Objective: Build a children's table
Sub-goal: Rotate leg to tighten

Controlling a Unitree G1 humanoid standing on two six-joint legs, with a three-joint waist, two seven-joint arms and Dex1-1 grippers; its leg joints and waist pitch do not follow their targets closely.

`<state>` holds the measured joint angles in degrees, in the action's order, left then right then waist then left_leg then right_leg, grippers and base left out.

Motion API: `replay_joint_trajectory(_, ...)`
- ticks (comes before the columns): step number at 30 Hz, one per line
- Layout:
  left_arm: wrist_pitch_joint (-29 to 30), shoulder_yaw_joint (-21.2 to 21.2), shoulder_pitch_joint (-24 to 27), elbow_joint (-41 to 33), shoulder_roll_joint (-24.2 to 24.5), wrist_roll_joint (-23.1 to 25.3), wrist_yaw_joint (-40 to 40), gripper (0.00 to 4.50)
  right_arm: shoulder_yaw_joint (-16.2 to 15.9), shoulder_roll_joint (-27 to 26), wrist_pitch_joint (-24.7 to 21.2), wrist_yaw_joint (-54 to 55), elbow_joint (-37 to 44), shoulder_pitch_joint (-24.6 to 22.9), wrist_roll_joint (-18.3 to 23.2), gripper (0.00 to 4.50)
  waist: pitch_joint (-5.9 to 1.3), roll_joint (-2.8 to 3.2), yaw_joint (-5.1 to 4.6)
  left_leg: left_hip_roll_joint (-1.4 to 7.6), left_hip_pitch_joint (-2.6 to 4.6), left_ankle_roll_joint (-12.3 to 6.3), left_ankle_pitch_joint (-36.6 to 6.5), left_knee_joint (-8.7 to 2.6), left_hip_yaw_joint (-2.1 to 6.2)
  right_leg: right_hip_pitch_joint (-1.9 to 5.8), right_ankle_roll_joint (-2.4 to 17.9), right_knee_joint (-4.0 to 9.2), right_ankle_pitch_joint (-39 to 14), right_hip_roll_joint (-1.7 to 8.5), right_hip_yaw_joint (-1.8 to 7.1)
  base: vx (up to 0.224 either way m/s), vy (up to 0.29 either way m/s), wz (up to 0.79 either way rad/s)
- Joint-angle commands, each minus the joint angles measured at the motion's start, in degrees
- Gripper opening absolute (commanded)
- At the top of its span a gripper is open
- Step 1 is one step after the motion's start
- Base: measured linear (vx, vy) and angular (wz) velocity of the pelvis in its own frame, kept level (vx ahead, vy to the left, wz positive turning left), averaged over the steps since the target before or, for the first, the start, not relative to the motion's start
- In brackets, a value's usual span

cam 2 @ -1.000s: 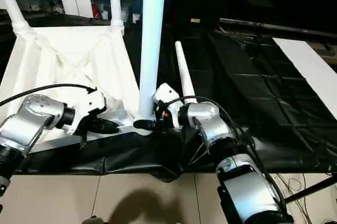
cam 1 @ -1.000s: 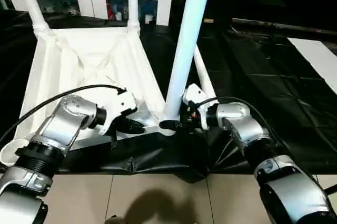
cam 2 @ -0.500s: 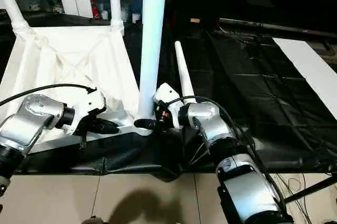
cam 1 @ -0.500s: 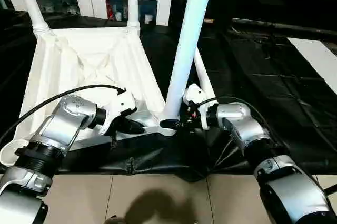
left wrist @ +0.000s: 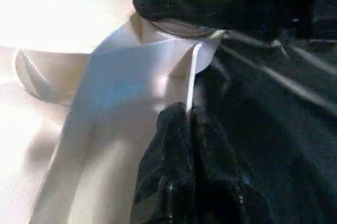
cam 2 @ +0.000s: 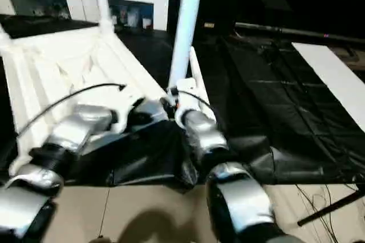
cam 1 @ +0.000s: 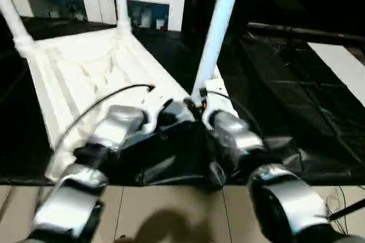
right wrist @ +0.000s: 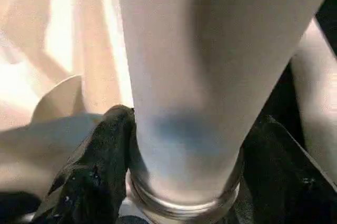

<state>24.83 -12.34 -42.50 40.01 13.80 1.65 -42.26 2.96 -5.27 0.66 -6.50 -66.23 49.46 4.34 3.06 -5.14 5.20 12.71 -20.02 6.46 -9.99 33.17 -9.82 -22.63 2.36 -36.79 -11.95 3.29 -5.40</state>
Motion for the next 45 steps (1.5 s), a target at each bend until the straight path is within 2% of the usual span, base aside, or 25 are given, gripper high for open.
replay_joint_trajectory(1, 0.36, 0.95, -0.3, 3.06, -0.37, 1.86, 5.98, 0.0, -0.43, -2.39, -1.31, -1.29, -2.69, -1.12, 0.37, 2.62, -3.46, 1.23, -0.25, 0.99, 0.35, 1.64, -12.01, -3.68, 0.16, 2.25, 5.9, 5.46, -13.68, 4.95, 3.89, 0.0, 0.0, 0.0)
replay_joint_trajectory(7, -0.67, -0.11, 0.51, 2.28, 0.66, 2.17, 4.55, 0.0, 0.17, -3.26, 1.68, -8.11, -2.08, -0.71, 1.82, 2.62, -3.41, 1.13, -0.21, 1.05, 0.17, 0.9, -11.74, -3.71, 0.14, 2.46, 6.0, 5.43, -13.53, 5.12, 3.9, 0.0, 0.0, 0.0)
replay_joint_trajectory(9, -2.26, -0.69, 0.64, 2.32, 1.03, 2.33, 3.27, 0.0, 0.25, -2.54, 2.93, -8.55, -1.48, -0.62, 1.62, 3.32, -3.42, 1.15, -0.26, 1.04, 0.14, 0.9, -11.57, -3.72, 0.1, 2.47, 6.21, 5.37, -13.19, 5.07, 3.91, 0.0, 0.0, 0.0)
replay_joint_trajectory(13, -3.71, -0.75, 0.69, 2.53, 1.08, 2.1, 1.77, 0.0, 0.09, -0.8, 4.26, -8.82, -0.42, -0.55, 0.74, 3.53, -3.39, 0.99, -0.62, 0.99, -0.42, 0.69, -11.14, -3.85, 0.3, 2.9, 5.81, 5.38, -14.12, 5.11, 3.79, 0.0, 0.0, 0.0)
replay_joint_trajectory(15, -6.03, -0.42, 0.3, 2.71, 0.63, 1.82, 1.62, 0.0, -1.1, 2.38, 4.0, -12.14, 6.23, -2.63, 0.4, 3.53, -3.5, 1.28, -0.39, 1.0, 0.08, 0.41, -10.72, -3.56, 0.07, 2.64, 6.13, 5.45, -12.58, 5.09, 3.98, 0.0, 0.0, 0.0)
replay_joint_trajectory(16, -6.03, -0.42, 0.3, 2.71, 0.63, 1.82, 1.62, 0.0, -1.1, 2.38, 4.0, -12.14, 6.23, -2.63, 0.4, 3.53, -3.5, 1.18, -0.37, 1.02, -0.07, 0.05, -10.12, -3.63, 0.12, 2.82, 6.37, 5.41, -11.32, 5.02, 3.96, 0.0, 0.0, 0.0)
replay_joint_trajectory(17, -9.49, 0.6, -0.66, 4.3, -0.04, 1.81, 4.33, 0.0, -1.91, 3.9, 2.04, -15.06, 11.47, -4.99, 0.61, 3.53, -3.56, 1.17, -0.34, 1.01, -0.17, -0.41, -9.22, -3.64, 0.11, 2.92, 6.84, 5.19, -9.31, 4.88, 3.93, 0.0, 0.0, 0.0)
replay_joint_trajectory(18, -10.29, 1.37, -1.14, 5.04, -0.42, 1.48, 5.55, 0.27, -2.3, 4.48, 1.17, -15.94, 13.46, -5.92, 0.6, 3.6, -3.57, 0.99, -0.29, 0.96, -0.15, -0.96, -8.67, -3.51, 0.03, 3.01, 6.83, 5.08, -7.7, 4.75, 3.93, 0.0, 0.0, 0.0)
replay_joint_trajectory(22, -12.9, 6.04, -4.21, 7.51, -1.45, -2.45, 7.76, 0.54, -5.12, 7.71, -3.63, -18.05, 25.46, -12.62, -0.65, 3.64, -3.71, 0.94, 0.0, 0.76, -0.23, -1.76, -6.53, -3.36, 0.04, 3.4, 6.98, 5.13, -5.47, 4.76, 3.91, 0.0, 0.0, 0.0)
replay_joint_trajectory(24, -16.04, 8.7, -5.88, 7.83, -1.82, -3.69, 10.64, 0.77, -6.48, 8.53, -6.0, -18.79, 30.52, -16.01, -1.42, 3.64, -4.02, 0.74, 0.13, 0.87, -0.29, -2.03, -4.84, -3.25, 0.15, 3.63, 7.86, 4.6, -1.6, 4.71, 3.8, 0.0, 0.0, 0.0)
replay_joint_trajectory(27, -17.02, 11.44, -7.2, 6.35, -1.31, -4.32, 14.7, 0.89, -6.76, 7.95, -6.43, -18.51, 31.27, -17.07, -1.39, 3.64, -3.97, 1.05, -0.1, 0.99, -0.25, -2.31, -5.09, -3.24, 0.11, 3.46, 9.43, 4.44, -0.02, 4.84, 3.76, 0.0, 0.0, 0.0)
replay_joint_trajectory(28, -17.09, 11.8, -7.47, 5.98, -0.93, -4.1, 15.94, 0.99, -6.83, 7.81, -6.43, -18.45, 31.09, -17.13, -1.49, 3.64, -3.94, 0.94, -0.22, 1.04, -0.32, -2.31, -5.13, -3.28, 0.12, 3.48, 9.6, 4.4, 0.17, 4.86, 3.74, 0.0, 0.0, 0.0)
replay_joint_trajectory(31, -15.31, 12.56, -7.34, 3.55, 1.18, -3.13, 18.08, 1.21, -7.25, 7.56, -6.48, -18.16, 30.05, -16.91, -2.25, 3.64, -3.94, 1.18, -0.31, 1.08, -0.07, -2.2, -4.71, -3.23, 0.04, 3.32, 10.31, 4.23, 1.32, 4.78, 3.79, 0.0, 0.0, 0.0)
replay_joint_trajectory(33, -10.45, 12.83, -5.23, -2.12, 5.44, -0.35, 19.4, 1.21, -8.34, 7.3, -7.71, -18.52, 29.69, -16.93, -2.83, 3.64, -3.97, 1.29, -0.46, 1.36, -0.06, -1.96, -3.73, -3.35, 0.2, 3.47, 10.76, 3.73, 3.51, 4.87, 3.72, 0.0, 0.0, 0.0)
replay_joint_trajectory(34, -8.84, 12.93, -3.95, -4.67, 7.11, 0.38, 19.1, 1.21, -8.8, 7.18, -8.8, -18.49, 30.27, -17.25, -2.85, 3.64, -3.92, 0.9, -0.58, 1.3, -0.15, -1.98, -3.74, -3.39, 0.16, 3.52, 10.62, 3.81, 3.24, 4.87, 3.69, 0.0, 0.0, 0.0)
replay_joint_trajectory(35, -7.89, 13.05, -3.12, -6.27, 8.16, 0.76, 18.94, 1.21, -9.12, 7.11, -9.72, -18.47, 30.88, -17.56, -2.83, 3.64, -3.86, 1.21, -0.77, 1.13, -0.01, -1.83, -3.98, -3.35, 0.03, 3.4, 10.45, 3.94, 2.42, 4.78, 3.77, 0.0, 0.0, 0.0)
replay_joint_trajectory(37, -2.27, 15.16, 1.4, -14.67, 12.94, 2.52, 18.11, 1.21, -9.67, 6.25, -9.92, -17.86, 28.5, -16.66, -3.37, 3.64, -3.78, 0.24, -0.62, 1.4, -0.1, -1.55, -3.75, -3.46, 0.08, 3.58, 10.43, 3.79, 1.65, 5.08, 3.75, 0.0, 0.0, 0.0)
replay_joint_trajectory(38, -2.27, 15.16, 1.4, -14.67, 12.94, 2.52, 18.11, 1.21, -9.67, 6.25, -9.92, -17.86, 28.5, -16.66, -3.37, 3.64, -3.7, 0.92, -0.84, 1.39, -0.07, -1.33, -3.62, -3.57, 0.07, 3.3, 10.34, 3.77, 0.93, 4.98, 3.74, 0.0, 0.0, 0.0)
replay_joint_trajectory(39, -0.13, 16.45, 3.58, -18.29, 15.29, 3.62, 18.28, 1.21, -9.76, 5.78, -10.18, -17.33, 27.19, -16.08, -3.53, 3.64, -3.67, 0.92, -0.8, 1.35, 0.32, -1.27, -3.89, -3.43, -0.11, 2.95, 10.26, 3.97, 0.69, 4.9, 3.79, 0.0, 0.0, 0.0)
replay_joint_trajectory(40, 2.53, 19.4, 7.47, -23.64, 19.38, 5.22, 19.23, 1.21, -9.58, 4.85, -10.41, -15.71, 24.91, -14.98, -3.77, 3.64, -3.62, 0.22, -1.05, 1.49, 0.09, -1.07, -3.72, -3.6, -0.04, 3.11, 10.38, 3.82, 0.44, 4.87, 3.74, 0.0, 0.0, 0.0)
replay_joint_trajectory(41, 2.94, 21.39, 8.92, -25.15, 20.88, 5.87, 20.63, 1.21, -9.43, 4.49, -10.59, -14.62, 23.64, -14.25, -4.02, 3.64, -3.48, 0.15, -1.27, 1.39, -0.13, -0.75, -3.99, -3.76, 0.04, 3.17, 10.02, 3.83, -0.69, 4.82, 3.71, 0.0, 0.0, 0.0)
replay_joint_trajectory(42, 3.65, 22.94, 10.53, -26.71, 22.42, 6.75, 21.24, 1.21, -9.34, 4.25, -10.67, -13.88, 22.47, -13.64, -4.25, 3.64, -3.41, -0.22, -1.39, 1.45, 0.21, -0.46, -4.48, -3.76, 0.0, 2.9, 9.75, 3.94, -1.41, 4.81, 3.72, 0.0, 0.0, 0.0)
replay_joint_trajectory(43, 3.65, 22.94, 10.53, -26.71, 22.42, 6.75, 21.24, 1.21, -9.34, 4.25, -10.67, -13.88, 22.47, -13.64, -4.25, 3.64, -3.21, 0.15, -1.29, 1.45, 0.16, -0.14, -4.84, -3.85, 0.11, 2.85, 9.51, 3.85, -2.19, 4.89, 3.73, 0.0, 0.0, 0.0)
replay_joint_trajectory(44, 6.84, 25.07, 14.45, -29.09, 26.11, 8.49, 20.71, 1.21, -9.18, 3.77, -10.73, -12.75, 19.58, -12.08, -4.75, 3.64, -3.3, -0.3, -1.04, 1.43, 0.75, 0.29, -4.97, -3.73, -0.06, 2.48, 9.18, 4.02, -2.03, 4.7, 3.7, 0.0, 0.0, 0.0)
replay_joint_trajectory(45, 7.08, 25.18, 14.76, -29.2, 26.36, 8.56, 20.64, 1.21, -9.18, 3.74, -10.73, -12.68, 19.36, -11.97, -4.8, 3.64, -3.32, 0.1, -1.09, 1.73, 0.8, 0.72, -5.13, -3.81, 0.14, 2.3, 9.45, 3.54, -1.72, 4.97, 3.7, 0.0, 0.0, 0.0)
